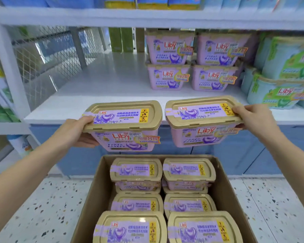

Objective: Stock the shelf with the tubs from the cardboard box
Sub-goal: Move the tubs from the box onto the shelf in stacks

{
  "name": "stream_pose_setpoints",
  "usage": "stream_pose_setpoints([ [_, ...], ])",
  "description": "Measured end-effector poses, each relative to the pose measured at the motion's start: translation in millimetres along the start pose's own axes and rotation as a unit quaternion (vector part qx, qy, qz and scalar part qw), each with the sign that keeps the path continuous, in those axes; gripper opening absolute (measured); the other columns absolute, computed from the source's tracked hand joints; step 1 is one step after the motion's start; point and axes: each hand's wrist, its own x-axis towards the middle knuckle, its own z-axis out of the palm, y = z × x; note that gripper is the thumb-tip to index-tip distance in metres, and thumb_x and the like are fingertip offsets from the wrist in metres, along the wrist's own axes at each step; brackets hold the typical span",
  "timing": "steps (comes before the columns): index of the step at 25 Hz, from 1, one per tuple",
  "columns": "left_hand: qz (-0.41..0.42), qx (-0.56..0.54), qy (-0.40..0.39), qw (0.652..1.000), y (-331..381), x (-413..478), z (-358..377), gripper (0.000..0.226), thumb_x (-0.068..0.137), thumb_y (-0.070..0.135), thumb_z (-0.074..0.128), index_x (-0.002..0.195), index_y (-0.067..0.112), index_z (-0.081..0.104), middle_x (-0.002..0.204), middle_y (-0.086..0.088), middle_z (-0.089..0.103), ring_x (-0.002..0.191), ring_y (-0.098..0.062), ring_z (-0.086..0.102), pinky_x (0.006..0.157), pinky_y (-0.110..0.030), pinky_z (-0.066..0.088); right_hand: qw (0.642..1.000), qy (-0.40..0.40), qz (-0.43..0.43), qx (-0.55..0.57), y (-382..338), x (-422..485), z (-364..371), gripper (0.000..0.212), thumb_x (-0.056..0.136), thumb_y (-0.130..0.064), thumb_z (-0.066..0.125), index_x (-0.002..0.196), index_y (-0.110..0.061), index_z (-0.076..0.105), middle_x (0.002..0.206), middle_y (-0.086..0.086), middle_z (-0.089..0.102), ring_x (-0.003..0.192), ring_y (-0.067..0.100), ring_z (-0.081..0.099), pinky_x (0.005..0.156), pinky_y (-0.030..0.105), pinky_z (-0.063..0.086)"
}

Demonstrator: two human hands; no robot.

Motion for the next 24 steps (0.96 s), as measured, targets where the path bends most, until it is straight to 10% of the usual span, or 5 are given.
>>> stream_pose_setpoints([
  [3, 0.025, -0.018, 0.015, 0.999, 28, 26, 1, 0.037, 0.086, 0.037, 0.049, 0.086, 0.005, 0.068, 0.060, -0.013, 0.072, 0.059, -0.025, 0.072, 0.055, -0.030, 0.060, 0.999, 0.012, -0.003, 0.037, -24, 32, -3, 0.041, 0.083, -0.032, 0.054, 0.074, 0.006, 0.066, 0.064, 0.022, 0.063, 0.046, 0.019, 0.064, 0.054, 0.032, 0.053],
  [7, 0.036, -0.034, 0.021, 0.999, 54, 56, 10, 0.041, 0.086, 0.037, 0.051, 0.093, -0.001, 0.066, 0.058, -0.016, 0.071, 0.051, -0.024, 0.070, 0.050, -0.028, 0.059, 0.997, 0.037, 0.009, 0.063, -31, 70, 7, 0.053, 0.064, -0.049, 0.051, 0.068, 0.002, 0.066, 0.068, 0.026, 0.068, 0.062, 0.038, 0.067, 0.071, 0.055, 0.056],
  [11, 0.039, -0.015, 0.031, 0.999, 67, 79, 16, 0.045, 0.086, 0.036, 0.052, 0.098, -0.005, 0.066, 0.081, -0.028, 0.069, 0.051, -0.025, 0.068, 0.046, -0.026, 0.057, 0.997, 0.054, 0.030, 0.040, -36, 87, 20, 0.052, 0.066, -0.050, 0.049, 0.070, -0.001, 0.067, 0.075, 0.024, 0.069, 0.073, 0.038, 0.067, 0.077, 0.049, 0.055],
  [24, 0.013, 0.047, 0.076, 0.996, 78, 127, 31, 0.045, 0.083, 0.038, 0.048, 0.083, -0.004, 0.064, 0.051, -0.020, 0.066, 0.042, -0.029, 0.065, 0.050, -0.034, 0.058, 0.996, 0.063, 0.064, 0.021, -46, 103, 44, 0.048, 0.081, -0.052, 0.052, 0.060, -0.009, 0.053, 0.085, 0.020, 0.067, 0.081, 0.041, 0.065, 0.080, 0.050, 0.054],
])
